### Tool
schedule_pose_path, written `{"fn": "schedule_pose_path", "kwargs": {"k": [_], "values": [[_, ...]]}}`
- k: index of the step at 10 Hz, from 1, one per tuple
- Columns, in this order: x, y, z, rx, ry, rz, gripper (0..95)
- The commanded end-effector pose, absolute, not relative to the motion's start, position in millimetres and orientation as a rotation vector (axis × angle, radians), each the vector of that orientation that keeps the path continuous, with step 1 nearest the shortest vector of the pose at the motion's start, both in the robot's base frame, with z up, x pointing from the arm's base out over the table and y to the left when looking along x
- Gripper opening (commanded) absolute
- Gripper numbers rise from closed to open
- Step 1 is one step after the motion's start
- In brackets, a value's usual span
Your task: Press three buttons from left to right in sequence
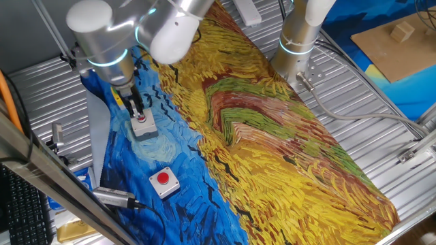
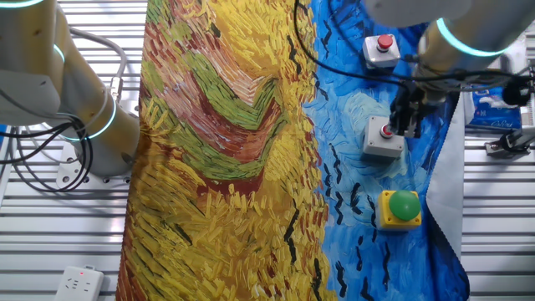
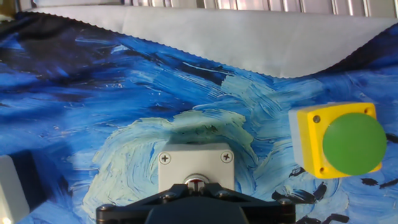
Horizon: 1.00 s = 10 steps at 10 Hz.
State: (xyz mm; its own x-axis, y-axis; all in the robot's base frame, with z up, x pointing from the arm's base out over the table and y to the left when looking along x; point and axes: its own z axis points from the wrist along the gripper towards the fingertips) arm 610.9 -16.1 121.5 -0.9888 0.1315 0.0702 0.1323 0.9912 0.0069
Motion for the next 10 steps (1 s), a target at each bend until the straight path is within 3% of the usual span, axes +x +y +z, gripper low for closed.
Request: {"fn": "schedule_pose_path", "kwargs": {"k": [1, 10], "values": [[612, -16, 119, -0.207, -3.076, -0.014, 0.0], [624, 9, 114, -0.200, -3.075, -0.044, 0.0]]}}
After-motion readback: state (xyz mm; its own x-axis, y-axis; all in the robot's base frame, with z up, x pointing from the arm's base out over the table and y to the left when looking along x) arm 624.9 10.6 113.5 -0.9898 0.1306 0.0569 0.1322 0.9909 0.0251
